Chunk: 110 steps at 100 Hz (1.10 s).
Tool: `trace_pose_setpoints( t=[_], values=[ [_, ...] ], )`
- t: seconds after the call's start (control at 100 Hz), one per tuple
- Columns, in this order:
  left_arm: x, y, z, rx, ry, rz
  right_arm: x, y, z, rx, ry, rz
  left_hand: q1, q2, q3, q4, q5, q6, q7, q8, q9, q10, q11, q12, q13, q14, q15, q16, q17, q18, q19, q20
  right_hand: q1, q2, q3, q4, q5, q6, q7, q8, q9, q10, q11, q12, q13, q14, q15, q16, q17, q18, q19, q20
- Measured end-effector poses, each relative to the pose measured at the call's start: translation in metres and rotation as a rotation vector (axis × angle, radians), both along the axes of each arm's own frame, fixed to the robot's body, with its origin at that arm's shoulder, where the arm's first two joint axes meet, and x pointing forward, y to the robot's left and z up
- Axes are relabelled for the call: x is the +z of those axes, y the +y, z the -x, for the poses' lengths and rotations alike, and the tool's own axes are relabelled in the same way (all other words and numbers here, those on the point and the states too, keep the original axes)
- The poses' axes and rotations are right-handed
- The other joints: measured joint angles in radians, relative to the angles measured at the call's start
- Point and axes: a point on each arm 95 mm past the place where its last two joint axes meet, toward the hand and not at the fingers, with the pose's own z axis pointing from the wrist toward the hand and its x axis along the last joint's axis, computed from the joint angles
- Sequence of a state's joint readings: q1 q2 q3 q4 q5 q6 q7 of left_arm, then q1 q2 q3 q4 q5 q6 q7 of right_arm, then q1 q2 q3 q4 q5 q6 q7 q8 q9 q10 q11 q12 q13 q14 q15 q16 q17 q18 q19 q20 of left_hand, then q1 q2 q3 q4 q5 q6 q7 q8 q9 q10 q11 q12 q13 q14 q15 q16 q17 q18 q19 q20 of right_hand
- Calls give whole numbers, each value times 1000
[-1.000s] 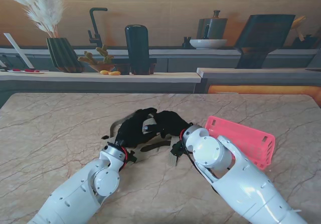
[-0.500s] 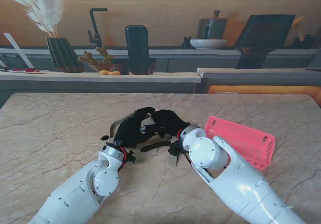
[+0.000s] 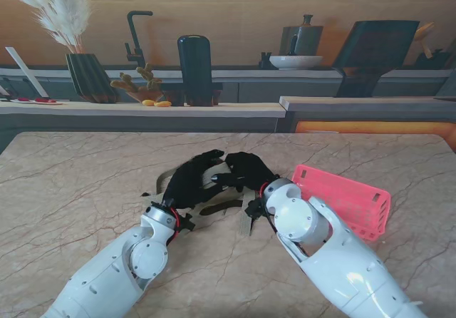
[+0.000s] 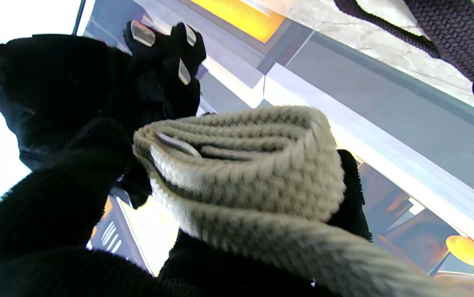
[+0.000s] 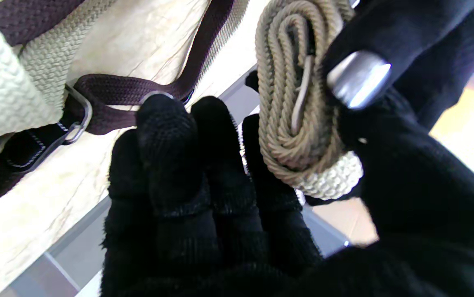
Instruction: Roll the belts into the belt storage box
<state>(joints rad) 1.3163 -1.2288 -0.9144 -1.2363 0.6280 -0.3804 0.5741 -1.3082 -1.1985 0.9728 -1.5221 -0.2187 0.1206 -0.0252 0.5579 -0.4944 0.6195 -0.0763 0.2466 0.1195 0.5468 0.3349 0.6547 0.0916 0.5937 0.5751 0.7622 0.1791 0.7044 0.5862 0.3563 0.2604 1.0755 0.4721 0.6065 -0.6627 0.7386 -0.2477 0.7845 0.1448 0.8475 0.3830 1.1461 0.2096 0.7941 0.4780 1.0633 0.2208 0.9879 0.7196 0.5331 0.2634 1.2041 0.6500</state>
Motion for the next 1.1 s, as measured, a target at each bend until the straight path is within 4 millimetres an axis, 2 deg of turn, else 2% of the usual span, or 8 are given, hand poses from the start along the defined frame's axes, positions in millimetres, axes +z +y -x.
trace_pose_setpoints(
  t=[0.16,0.33,0.51,0.7,0.93,0.99,1.1],
  values=[
    [4,0,0,1,-2,13,1,-18,8,-33,39,-53,-2,10,-36,-1,-12,-31,-11,-9,-138,12,-136,-92,-187,8,-152,-39,-97,16,-55,3,11,9,-1,0,-7,0,-3,22,-12,-3,0,8,-13,-3,0,1,-19,-10,0,0],
    [3,-1,-1,-13,15,-6,3,-35,16,-84,51,-117,-2,20,-36,0,-16,-45,-26,-10,-200,24,-197,-128,-291,8,-250,-76,-168,17,-120,2,12,9,-7,0,-7,0,-3,25,-12,-7,0,8,-20,-5,0,6,-26,-11,0,0],
    [2,-2,0,-27,23,-22,9,-44,26,-103,87,-239,-37,28,-58,2,-17,-46,-51,-10,-203,37,-223,-171,-322,7,-295,-104,-200,17,-175,-3,32,9,-18,0,-18,0,-7,25,-14,-8,0,8,-29,-6,0,9,-35,-12,0,0],
    [2,-4,-1,-51,17,-23,15,-49,35,-119,118,-354,-77,28,-58,2,-51,-47,-82,-21,-265,40,-239,-193,-357,-3,-320,-116,-224,7,-228,-15,34,9,-18,0,-19,0,-8,25,-14,-8,0,8,-29,-6,0,9,-36,-12,0,0],
    [2,-5,1,-57,-23,-20,18,-49,39,-127,145,-431,-64,28,-45,3,-63,-51,-92,-23,-265,40,-239,-193,-356,-15,-319,-116,-225,-1,-231,-15,34,9,-18,0,-20,0,-8,25,-14,-8,0,8,-29,-6,0,10,-36,-12,0,0],
    [2,-5,2,-60,-23,-19,18,-48,39,-128,163,-457,-32,75,-55,3,-63,-51,-92,-16,-259,40,-226,-193,-354,-23,-317,-116,-217,-2,-230,-15,34,9,-18,0,-20,0,-8,25,-14,-8,0,8,-29,-6,0,10,-36,-12,0,0],
    [2,-6,2,-59,-23,-9,18,-47,39,-129,184,-477,45,156,-132,3,-62,-52,-41,9,-219,36,-194,-193,-308,-31,-285,-116,-194,-3,-187,-14,34,9,-18,0,-20,0,-8,25,-14,-8,0,8,-29,-6,0,10,-37,-12,-1,0]
  ],
)
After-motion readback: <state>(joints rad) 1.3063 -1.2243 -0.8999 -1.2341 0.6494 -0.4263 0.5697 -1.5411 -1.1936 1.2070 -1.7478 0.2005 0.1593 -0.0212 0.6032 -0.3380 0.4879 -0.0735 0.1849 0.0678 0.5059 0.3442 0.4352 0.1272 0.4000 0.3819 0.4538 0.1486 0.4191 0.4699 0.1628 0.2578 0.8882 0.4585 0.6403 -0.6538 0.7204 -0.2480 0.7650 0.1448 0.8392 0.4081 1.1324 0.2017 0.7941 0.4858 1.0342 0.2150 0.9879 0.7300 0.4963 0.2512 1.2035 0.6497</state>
